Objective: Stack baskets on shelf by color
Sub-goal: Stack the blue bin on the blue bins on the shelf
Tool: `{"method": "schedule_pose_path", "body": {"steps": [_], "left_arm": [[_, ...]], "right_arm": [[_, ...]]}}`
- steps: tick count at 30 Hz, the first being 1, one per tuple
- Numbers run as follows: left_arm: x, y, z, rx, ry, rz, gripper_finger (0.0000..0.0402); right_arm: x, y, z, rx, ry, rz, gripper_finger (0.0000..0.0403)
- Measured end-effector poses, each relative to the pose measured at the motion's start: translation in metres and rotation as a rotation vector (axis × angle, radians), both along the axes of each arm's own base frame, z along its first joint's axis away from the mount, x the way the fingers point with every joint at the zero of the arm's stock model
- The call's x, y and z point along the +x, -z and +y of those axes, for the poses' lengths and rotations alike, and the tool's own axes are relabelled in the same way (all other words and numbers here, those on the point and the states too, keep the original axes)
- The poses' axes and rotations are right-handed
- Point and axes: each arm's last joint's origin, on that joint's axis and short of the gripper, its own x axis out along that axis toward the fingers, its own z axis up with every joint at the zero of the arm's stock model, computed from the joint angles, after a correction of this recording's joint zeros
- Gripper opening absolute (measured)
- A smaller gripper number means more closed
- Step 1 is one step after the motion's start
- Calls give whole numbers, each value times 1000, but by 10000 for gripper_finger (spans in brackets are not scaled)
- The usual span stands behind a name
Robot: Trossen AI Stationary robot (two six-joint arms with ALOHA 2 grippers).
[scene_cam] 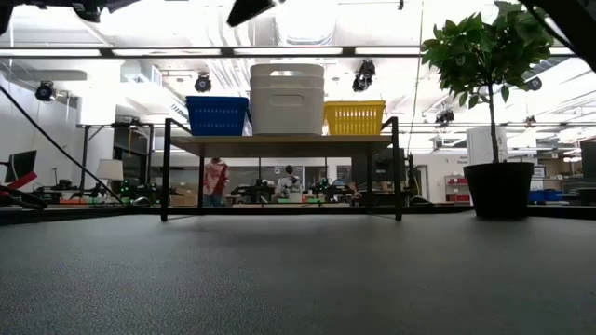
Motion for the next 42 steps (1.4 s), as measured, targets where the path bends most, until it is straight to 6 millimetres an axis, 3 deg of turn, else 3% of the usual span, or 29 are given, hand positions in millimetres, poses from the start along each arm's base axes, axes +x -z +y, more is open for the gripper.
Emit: {"method": "schedule_pose_path", "body": {"steps": [10, 20, 28, 42], "left_arm": [[31, 6, 14, -16, -175, 177, 0], [79, 25, 57, -119, -352, 414, 0], [83, 22, 61, -97, -380, 388, 0], [82, 31, 72, -112, -496, 390, 0]], "right_arm": [[-39, -7, 45, 115, 7, 179, 17], [-47, -3, 72, 139, -20, 229, 13], [-56, 3, 84, 166, 6, 309, 13], [-58, 4, 87, 203, 46, 311, 13]]}}
